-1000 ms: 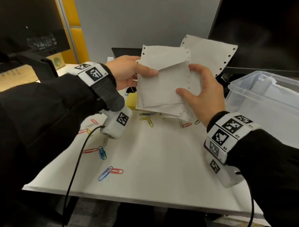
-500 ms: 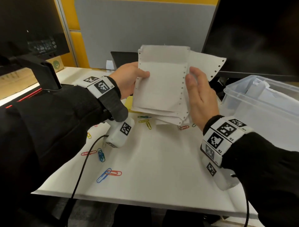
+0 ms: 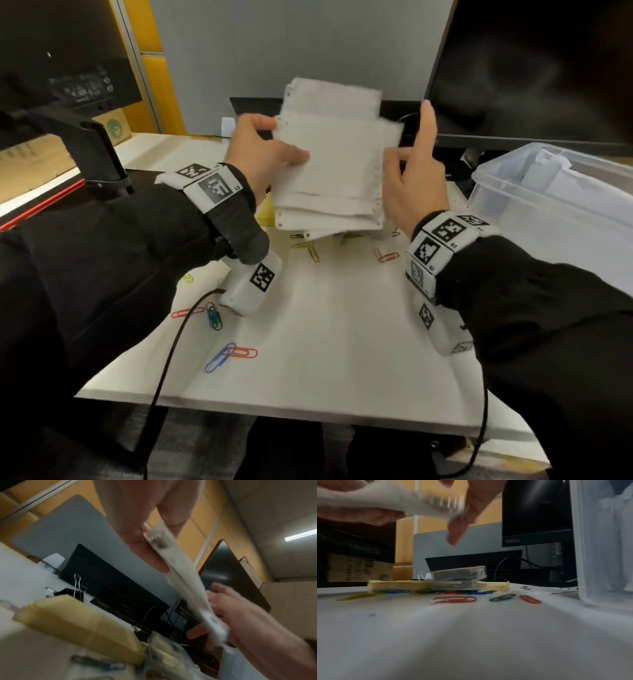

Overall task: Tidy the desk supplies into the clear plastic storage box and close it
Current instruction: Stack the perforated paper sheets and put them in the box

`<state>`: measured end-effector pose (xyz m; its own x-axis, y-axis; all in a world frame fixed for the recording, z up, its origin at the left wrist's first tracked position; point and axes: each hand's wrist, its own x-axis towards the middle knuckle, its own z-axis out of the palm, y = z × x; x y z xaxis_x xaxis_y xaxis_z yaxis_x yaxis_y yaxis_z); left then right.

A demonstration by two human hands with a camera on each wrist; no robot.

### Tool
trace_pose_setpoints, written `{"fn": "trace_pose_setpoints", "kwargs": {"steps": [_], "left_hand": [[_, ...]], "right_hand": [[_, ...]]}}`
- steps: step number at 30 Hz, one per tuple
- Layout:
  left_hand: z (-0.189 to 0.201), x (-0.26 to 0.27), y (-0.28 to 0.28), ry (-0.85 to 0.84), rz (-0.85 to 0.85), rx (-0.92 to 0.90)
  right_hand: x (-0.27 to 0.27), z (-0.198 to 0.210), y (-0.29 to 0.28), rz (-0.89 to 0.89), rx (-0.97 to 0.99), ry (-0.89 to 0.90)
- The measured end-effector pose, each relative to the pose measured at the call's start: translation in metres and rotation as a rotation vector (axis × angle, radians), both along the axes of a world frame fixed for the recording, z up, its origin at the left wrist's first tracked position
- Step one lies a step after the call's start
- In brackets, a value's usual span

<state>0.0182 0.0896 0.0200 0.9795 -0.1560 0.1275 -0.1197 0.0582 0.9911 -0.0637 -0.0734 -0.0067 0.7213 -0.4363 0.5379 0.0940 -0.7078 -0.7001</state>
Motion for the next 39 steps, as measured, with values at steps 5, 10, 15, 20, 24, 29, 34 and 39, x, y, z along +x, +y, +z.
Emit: {"fn": "trace_pose_setpoints", "kwargs": {"steps": [5, 10, 15, 20, 24, 29, 34, 39], "left_hand": [[0.019, 0.021, 0.027, -0.185, 0.239, 0.067], [0.031, 0.029, 0.038, -0.184, 0.268, 0.108], [0.025, 0.029, 0.040, -0.159, 0.329, 0.026], [0.020, 0.027, 0.041, -0.119, 0.296, 0.015], [0.021, 0.026, 0.042, -0.080, 0.290, 0.007], [0.020, 0.019, 0.038, -0.058, 0.262, -0.003], [0.018, 0.012, 0.036, -0.073, 0.214, 0.052], [0.021, 0.010, 0.036, -0.112, 0.180, 0.111]], "right_hand": [[0.011, -0.014, -0.018, -0.212, -0.171, 0.697], [0.013, -0.026, -0.036, -0.189, -0.508, 0.980], [0.021, -0.021, -0.037, -0.230, -0.465, 0.911], [0.018, -0.022, -0.035, -0.233, -0.450, 0.931], [0.013, -0.016, -0.032, -0.238, -0.503, 0.934], [0.010, -0.006, -0.031, -0.207, -0.536, 0.908], [0.002, -0.002, -0.019, -0.179, -0.540, 0.844], [-0.015, -0.002, -0.004, -0.139, -0.616, 0.748]]}}
